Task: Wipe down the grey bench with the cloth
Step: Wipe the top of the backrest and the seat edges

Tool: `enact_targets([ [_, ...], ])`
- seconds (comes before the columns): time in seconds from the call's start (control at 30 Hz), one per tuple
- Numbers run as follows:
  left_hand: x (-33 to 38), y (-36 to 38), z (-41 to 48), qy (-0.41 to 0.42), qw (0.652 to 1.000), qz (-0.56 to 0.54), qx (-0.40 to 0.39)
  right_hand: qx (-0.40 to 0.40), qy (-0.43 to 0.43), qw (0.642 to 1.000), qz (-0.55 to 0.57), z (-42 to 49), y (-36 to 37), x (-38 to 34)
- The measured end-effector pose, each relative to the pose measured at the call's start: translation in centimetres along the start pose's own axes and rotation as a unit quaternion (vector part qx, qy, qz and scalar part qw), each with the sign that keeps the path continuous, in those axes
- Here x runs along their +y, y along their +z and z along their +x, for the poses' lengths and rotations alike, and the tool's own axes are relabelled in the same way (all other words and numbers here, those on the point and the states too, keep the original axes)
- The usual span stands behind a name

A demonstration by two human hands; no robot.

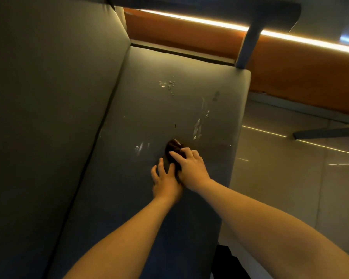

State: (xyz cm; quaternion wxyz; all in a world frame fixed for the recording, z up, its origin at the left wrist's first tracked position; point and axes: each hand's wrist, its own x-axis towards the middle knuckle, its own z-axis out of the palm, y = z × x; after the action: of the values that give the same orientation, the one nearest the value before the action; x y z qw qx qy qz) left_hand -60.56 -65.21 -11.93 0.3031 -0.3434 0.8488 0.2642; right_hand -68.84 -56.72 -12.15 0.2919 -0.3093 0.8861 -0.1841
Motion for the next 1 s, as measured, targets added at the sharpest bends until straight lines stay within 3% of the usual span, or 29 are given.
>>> enact_targets([
  [0.1, 0.3, -0.1, 0.0, 0.003, 1.000, -0.010, 0.008, 0.005, 0.023, 0.998, -0.066, -0.4, -0.1, 1.2],
  [0.27, 2.3, 0.2, -0.3, -0.029, 1.000, 0.002, 0.003, 0.052, 0.091, 0.991, -0.085, -2.7, -1.1, 6.4],
  [0.43, 4.3, 1.7, -1.8, 0.079, 0.991, 0.095, 0.048, 0.117, 0.213, 0.969, 0.046, -5.3, -1.9, 10.3],
  [0.53, 6.3, 2.9, -2.5, 0.142, 0.984, 0.107, 0.029, 0.150, 0.274, 0.936, 0.163, -5.8, -2.0, 11.0],
  [0.63, 8.2, 3.7, -1.7, 0.180, 0.980, 0.080, 0.040, 0.208, 0.191, 0.946, 0.157, -5.5, -2.1, 10.9],
  [0.73, 10.0, 3.6, 0.1, 0.187, 0.977, 0.006, 0.104, 0.160, 0.071, 0.984, 0.013, -3.0, -3.1, 10.4],
  [0.83, 10.7, 3.8, 1.3, 0.186, 0.976, 0.022, 0.111, 0.134, 0.104, 0.986, 0.000, -0.9, -3.5, 11.5],
  [0.93, 11.9, 4.4, 1.6, 0.239, 0.963, 0.098, 0.073, 0.211, 0.212, 0.945, 0.133, -1.5, -3.1, 13.6],
  [1.0, 13.0, 5.4, 2.0, 0.216, 0.966, 0.135, 0.035, 0.223, 0.293, 0.896, 0.248, -2.0, -2.7, 15.0],
])
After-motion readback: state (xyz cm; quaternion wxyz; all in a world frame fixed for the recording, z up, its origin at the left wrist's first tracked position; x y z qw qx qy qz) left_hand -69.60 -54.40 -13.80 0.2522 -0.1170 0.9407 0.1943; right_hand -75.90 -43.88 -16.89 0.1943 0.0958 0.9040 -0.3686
